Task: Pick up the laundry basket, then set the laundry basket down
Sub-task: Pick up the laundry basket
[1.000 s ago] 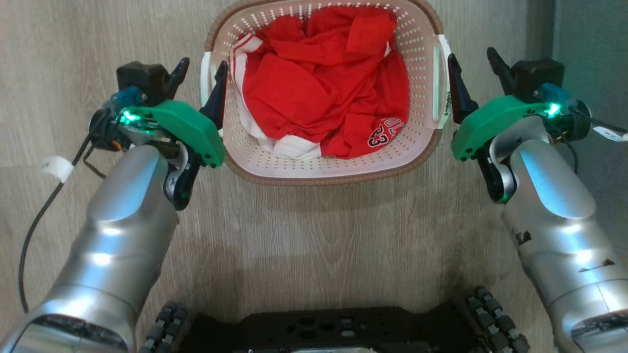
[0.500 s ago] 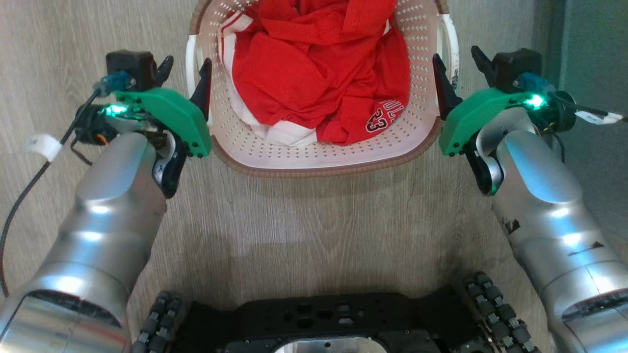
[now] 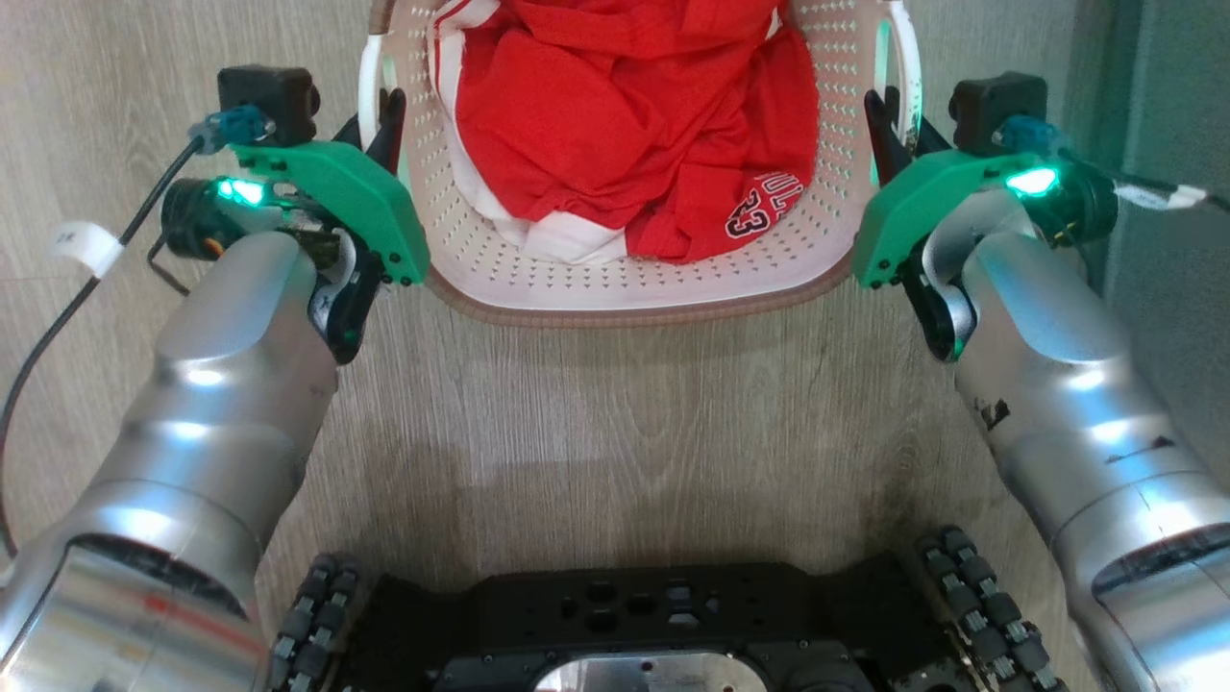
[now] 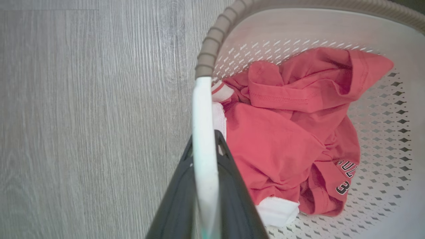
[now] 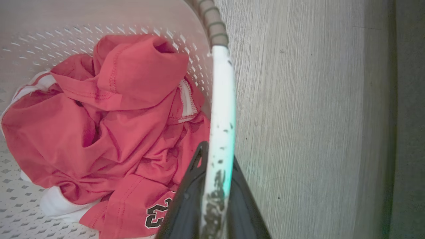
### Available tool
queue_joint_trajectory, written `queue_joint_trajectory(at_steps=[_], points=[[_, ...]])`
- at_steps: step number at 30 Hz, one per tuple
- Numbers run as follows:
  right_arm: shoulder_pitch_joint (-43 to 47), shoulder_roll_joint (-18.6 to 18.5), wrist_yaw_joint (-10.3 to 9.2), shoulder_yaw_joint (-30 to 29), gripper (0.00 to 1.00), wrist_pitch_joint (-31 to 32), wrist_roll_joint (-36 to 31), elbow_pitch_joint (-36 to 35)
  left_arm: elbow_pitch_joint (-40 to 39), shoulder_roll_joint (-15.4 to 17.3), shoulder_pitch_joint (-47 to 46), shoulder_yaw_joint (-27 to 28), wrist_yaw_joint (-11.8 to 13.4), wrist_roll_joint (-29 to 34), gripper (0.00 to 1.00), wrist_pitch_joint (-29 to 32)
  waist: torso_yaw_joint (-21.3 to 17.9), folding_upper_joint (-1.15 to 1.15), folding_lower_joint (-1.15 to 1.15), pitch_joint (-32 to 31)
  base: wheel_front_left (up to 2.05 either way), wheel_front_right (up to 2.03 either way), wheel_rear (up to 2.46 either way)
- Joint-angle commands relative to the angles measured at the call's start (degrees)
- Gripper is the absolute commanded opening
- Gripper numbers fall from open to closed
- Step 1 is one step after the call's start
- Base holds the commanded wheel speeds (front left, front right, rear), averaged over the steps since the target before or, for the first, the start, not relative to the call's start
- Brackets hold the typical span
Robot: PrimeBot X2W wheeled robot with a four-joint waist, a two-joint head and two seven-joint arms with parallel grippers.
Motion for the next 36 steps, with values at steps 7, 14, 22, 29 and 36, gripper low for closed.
queue_joint_trajectory(at_steps=[7,14,22,29,36], points=[[1.77,0.67,-0.11,1.8,0.0,-0.19,1.4,1.67,1.47,2.14,0.35,-1.03,0.47,-2.67,0.0,-0.25,0.42,0.0,0.0,-0.6,0.0,0.0,0.0],[1.54,0.62,-0.11,1.42,0.0,-0.19,1.8,3.41,2.34,1.8,-0.01,-3.02,0.47,-5.2,0.0,0.14,0.28,0.0,0.0,-2.42,0.0,0.0,0.0],[1.21,0.58,-0.11,1.41,0.0,0.03,2.54,8.13,1.76,1.86,0.45,-5.24,0.47,-9.47,0.0,4.19,0.13,0.0,0.0,-6.41,0.0,0.0,0.0],[1.5,0.64,-0.11,2.42,0.0,3.99,4.26,10.71,1.07,2.61,2.07,-6.88,0.47,-14.07,0.0,10.07,-0.23,0.0,0.0,-12.25,0.0,0.0,0.0],[2.42,0.65,-0.11,3.54,0.0,8.27,6.03,11.55,1.33,3.16,3.22,-7.82,0.47,-17.87,0.0,14.23,-0.22,0.0,0.0,-18.39,0.0,0.0,0.0]])
